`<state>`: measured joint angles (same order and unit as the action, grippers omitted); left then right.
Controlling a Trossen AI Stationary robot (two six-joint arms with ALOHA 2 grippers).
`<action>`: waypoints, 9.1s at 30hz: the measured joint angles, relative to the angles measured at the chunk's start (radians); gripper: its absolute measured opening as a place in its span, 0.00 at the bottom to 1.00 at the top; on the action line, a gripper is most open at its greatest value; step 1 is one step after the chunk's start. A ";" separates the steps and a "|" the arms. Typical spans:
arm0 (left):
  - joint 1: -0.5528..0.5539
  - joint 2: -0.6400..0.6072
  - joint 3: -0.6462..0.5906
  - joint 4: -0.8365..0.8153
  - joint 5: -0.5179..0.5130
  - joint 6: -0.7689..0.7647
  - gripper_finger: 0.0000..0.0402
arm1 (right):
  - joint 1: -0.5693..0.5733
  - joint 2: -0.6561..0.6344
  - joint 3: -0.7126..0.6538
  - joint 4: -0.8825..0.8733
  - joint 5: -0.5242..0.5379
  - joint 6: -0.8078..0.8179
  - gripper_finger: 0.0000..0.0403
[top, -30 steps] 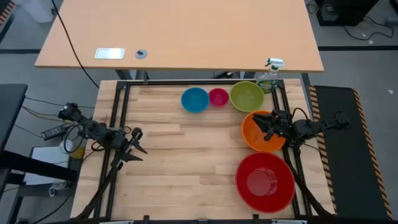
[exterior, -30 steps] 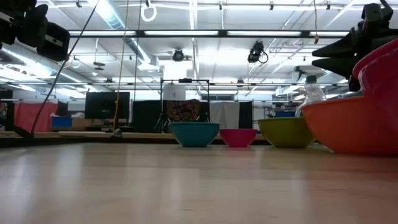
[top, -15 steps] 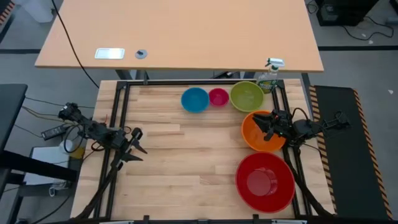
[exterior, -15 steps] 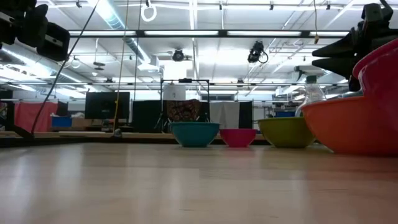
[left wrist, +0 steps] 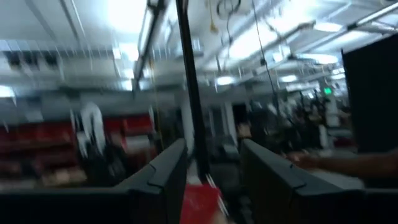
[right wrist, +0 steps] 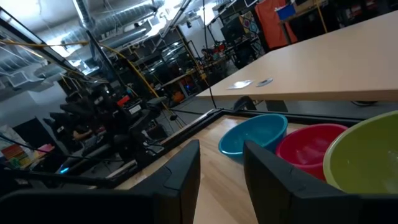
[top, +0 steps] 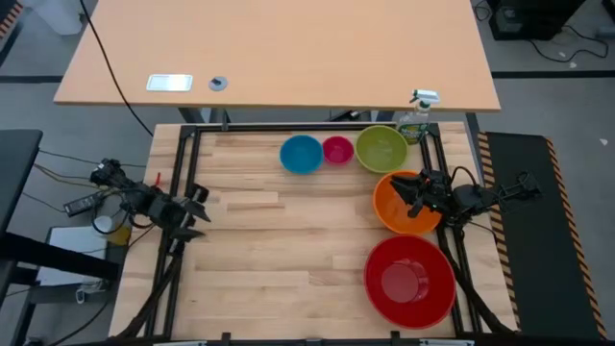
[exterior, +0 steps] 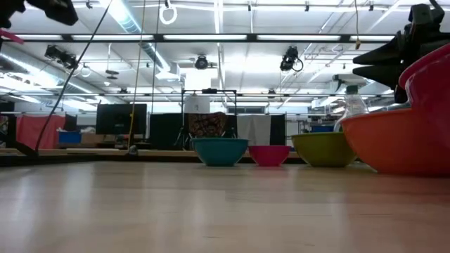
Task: Nest bowls inside each other
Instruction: Stack the orange bowl on top of the red bowl, then stack the green bowl on top of the orange bowl
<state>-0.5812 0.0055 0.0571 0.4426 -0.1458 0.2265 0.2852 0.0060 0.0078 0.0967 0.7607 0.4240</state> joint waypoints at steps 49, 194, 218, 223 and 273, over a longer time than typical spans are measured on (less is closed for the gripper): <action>0.035 0.075 0.038 0.109 -0.428 -0.017 0.38 | -0.165 0.761 0.838 -1.271 -0.234 0.308 0.31; 0.286 0.721 0.436 -0.112 -0.432 -0.146 0.38 | -0.105 1.243 0.937 -1.446 -1.150 0.182 0.29; 0.304 0.721 0.436 -0.104 -0.433 -0.146 0.38 | -0.407 1.245 1.018 -1.236 -0.488 -0.208 0.43; 0.304 0.721 0.436 -0.103 -0.432 -0.146 0.38 | -0.465 1.257 1.015 -1.163 -0.470 -0.402 0.54; 0.305 0.721 0.436 -0.111 -0.432 -0.084 0.38 | -0.573 1.562 1.103 -1.337 -0.304 -0.406 0.04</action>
<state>-0.2760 0.7265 0.4927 0.3311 -0.5779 0.1430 -0.2879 1.5678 1.1109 -1.2400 0.4571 0.0180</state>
